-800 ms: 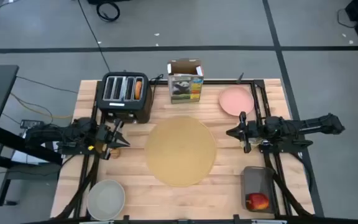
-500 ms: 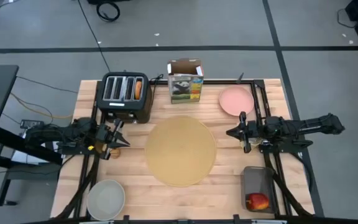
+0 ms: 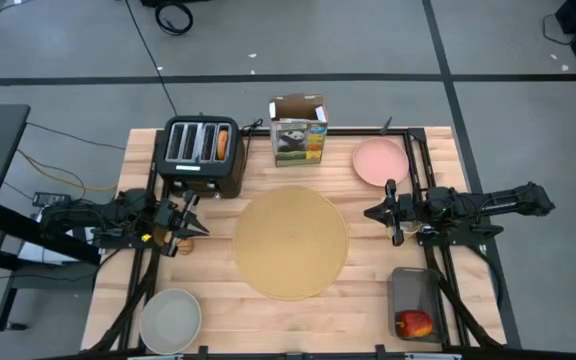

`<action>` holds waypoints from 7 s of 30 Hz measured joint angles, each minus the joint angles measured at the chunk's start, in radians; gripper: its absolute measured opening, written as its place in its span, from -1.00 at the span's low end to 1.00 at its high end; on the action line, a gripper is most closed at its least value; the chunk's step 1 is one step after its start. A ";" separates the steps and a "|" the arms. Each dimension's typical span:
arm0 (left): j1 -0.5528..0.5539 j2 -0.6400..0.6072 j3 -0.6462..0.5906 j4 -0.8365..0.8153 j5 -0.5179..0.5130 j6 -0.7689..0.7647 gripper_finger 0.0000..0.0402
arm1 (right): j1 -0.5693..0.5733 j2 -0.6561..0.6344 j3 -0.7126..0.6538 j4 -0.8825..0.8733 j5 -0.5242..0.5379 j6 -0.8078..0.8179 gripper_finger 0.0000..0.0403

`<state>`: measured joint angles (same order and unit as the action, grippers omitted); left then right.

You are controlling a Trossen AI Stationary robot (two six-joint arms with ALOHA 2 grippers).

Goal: Arrange a breakfast setting

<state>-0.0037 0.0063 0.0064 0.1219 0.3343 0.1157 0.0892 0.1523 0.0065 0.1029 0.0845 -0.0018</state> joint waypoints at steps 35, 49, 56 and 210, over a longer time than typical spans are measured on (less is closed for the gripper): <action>0.000 0.000 0.000 0.000 0.000 0.000 -0.85 | 0.000 0.000 0.000 0.000 0.000 0.000 -0.83; 0.000 0.000 0.000 0.130 0.000 -0.017 -0.85 | 0.000 0.000 0.000 0.008 0.025 0.000 -0.83; 0.000 0.000 0.000 0.514 -0.328 -0.161 -0.85 | 0.000 0.000 0.000 0.030 0.026 0.002 -0.83; -0.265 2.102 1.786 -1.277 -0.580 0.221 -0.93 | 0.388 1.025 1.114 -1.094 0.169 0.320 -0.03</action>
<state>-0.2687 2.1081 1.7924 -1.1556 -0.2458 0.3371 0.4774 1.1769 1.1210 -0.9915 0.2539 0.3181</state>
